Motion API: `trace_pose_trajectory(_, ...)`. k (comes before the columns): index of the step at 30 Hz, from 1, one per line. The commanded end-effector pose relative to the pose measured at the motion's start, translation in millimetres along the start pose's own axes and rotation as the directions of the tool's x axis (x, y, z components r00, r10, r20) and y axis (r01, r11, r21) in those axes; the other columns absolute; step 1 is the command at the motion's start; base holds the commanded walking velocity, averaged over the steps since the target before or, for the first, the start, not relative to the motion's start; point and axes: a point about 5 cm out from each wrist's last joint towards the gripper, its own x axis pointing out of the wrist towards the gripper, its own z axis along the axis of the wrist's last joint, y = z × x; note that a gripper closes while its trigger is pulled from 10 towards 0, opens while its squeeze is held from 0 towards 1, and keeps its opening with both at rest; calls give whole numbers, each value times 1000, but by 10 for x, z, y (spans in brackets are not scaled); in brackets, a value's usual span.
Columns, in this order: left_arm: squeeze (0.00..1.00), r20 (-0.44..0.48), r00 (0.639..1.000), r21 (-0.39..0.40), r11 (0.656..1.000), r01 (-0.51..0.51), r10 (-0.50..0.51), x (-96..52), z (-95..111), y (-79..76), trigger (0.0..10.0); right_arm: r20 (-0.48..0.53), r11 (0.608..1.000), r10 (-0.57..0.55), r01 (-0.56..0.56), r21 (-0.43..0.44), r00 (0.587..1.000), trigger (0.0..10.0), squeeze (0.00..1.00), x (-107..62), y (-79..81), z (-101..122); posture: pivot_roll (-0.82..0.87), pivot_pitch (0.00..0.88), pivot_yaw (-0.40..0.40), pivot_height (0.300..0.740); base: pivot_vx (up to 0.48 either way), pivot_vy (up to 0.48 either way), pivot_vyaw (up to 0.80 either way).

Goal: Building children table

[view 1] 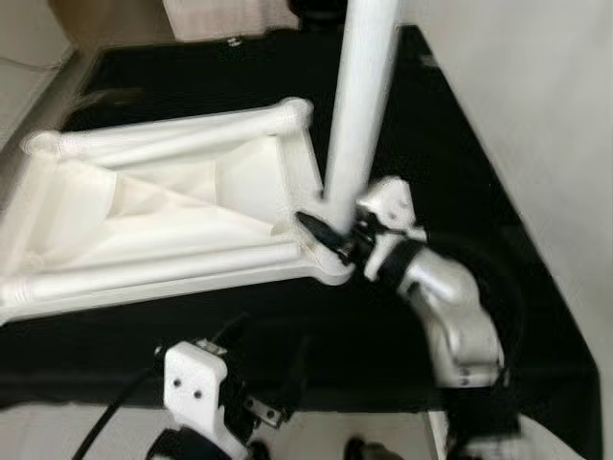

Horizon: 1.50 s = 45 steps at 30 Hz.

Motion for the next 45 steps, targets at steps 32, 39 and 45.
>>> trace_pose_trajectory(32, 0, -7, 999, -77, 996, -45, 45, 63, -105, 79, 10000, -14, 564, 825, -824, 56, 564, 10000, 0, 402, -181, 276, 13, 249, 1, 740, 0, 0, 0)
trace_pose_trajectory(39, 0, -14, 999, -82, 996, -40, 39, 59, -114, 59, 10000, 23, 539, 840, -839, 71, 542, 0, 0, 471, -226, 278, 12, 258, 0, 740, 0, 0, 0)
trace_pose_trajectory(45, 0, -15, 999, -84, 996, -34, 33, 70, -121, 59, 10000, 27, 621, 782, -782, 58, 623, 0, 0, 435, -295, 241, 4, 258, -2, 740, 0, 0, 0)
